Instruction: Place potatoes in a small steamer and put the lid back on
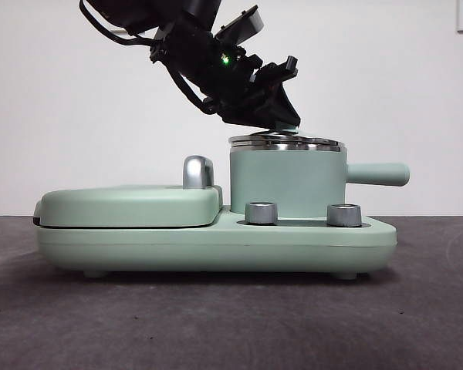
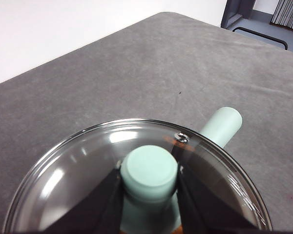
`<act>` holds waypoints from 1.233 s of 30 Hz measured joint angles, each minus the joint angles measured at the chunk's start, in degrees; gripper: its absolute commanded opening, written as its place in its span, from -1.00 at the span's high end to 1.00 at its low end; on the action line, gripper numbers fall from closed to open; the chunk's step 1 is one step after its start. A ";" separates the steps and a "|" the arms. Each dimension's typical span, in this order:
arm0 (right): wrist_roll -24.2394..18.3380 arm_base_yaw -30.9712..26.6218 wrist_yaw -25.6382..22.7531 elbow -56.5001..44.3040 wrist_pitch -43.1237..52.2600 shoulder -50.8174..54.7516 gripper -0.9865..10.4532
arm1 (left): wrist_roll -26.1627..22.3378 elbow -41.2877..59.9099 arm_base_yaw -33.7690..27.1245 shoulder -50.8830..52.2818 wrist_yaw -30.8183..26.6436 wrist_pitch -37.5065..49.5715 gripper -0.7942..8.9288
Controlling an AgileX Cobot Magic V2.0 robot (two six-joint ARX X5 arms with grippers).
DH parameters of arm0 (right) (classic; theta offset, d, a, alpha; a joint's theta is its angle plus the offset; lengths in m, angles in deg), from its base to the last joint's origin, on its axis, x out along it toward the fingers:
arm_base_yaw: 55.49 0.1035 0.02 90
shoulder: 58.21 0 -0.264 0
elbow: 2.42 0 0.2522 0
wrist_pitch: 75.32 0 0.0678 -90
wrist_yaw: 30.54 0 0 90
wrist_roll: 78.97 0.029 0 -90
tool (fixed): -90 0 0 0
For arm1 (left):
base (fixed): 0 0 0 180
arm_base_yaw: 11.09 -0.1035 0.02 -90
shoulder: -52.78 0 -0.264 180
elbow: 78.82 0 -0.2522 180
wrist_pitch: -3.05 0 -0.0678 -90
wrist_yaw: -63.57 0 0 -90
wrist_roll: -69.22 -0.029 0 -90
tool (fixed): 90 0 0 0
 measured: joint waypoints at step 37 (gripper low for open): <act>0.00 0.00 -1.29 0.00 0.00 0.00 0.30 | 2.47 0.00 -1.25 0.00 2.58 1.49 0.82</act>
